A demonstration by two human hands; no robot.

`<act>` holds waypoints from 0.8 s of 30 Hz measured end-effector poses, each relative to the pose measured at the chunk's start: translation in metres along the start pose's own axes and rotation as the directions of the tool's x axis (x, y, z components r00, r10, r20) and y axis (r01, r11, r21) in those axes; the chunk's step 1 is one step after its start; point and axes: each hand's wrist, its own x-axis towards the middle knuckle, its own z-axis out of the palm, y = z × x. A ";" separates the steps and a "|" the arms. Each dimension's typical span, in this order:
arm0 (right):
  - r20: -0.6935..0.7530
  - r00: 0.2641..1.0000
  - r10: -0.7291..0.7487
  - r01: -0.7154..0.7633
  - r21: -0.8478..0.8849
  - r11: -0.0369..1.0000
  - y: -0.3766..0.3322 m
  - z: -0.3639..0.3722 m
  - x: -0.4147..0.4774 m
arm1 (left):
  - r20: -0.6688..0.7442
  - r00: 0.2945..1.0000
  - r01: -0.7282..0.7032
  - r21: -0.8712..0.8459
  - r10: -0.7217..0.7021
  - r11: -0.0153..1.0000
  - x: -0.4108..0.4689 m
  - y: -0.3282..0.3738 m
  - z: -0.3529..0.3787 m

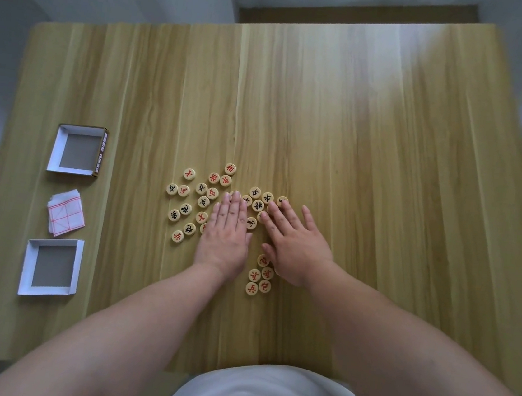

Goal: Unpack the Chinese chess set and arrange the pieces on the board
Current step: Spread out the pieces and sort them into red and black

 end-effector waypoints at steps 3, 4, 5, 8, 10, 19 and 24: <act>0.010 1.000 0.001 -0.001 0.007 1.000 0.000 0.000 0.001 | 0.026 1.000 0.001 0.031 -0.002 1.000 0.004 -0.002 0.002; 0.013 1.000 0.001 -0.001 0.007 1.000 -0.001 0.000 0.001 | 0.036 0.999 -0.013 0.044 0.011 0.999 0.005 -0.002 0.003; 0.017 1.000 0.001 -0.001 0.005 1.000 -0.001 0.000 0.002 | 0.043 0.999 -0.027 0.058 0.025 0.998 0.007 -0.002 0.003; 0.025 1.000 0.008 -0.008 0.000 1.000 -0.001 0.000 0.005 | 0.035 0.998 -0.056 0.106 0.052 0.993 0.012 -0.002 0.000; 0.031 0.999 0.014 -0.014 0.005 1.000 0.000 -0.001 0.009 | 0.023 0.998 -0.061 0.138 0.058 0.989 0.018 -0.001 -0.004; -0.011 0.998 0.067 -0.066 0.038 0.997 0.018 -0.013 0.034 | 0.000 0.998 -0.056 0.203 0.057 0.978 0.060 0.009 -0.023; -0.042 0.992 0.120 -0.117 0.058 0.991 0.038 -0.024 0.053 | -0.018 0.998 -0.062 0.183 0.066 0.981 0.088 0.007 -0.032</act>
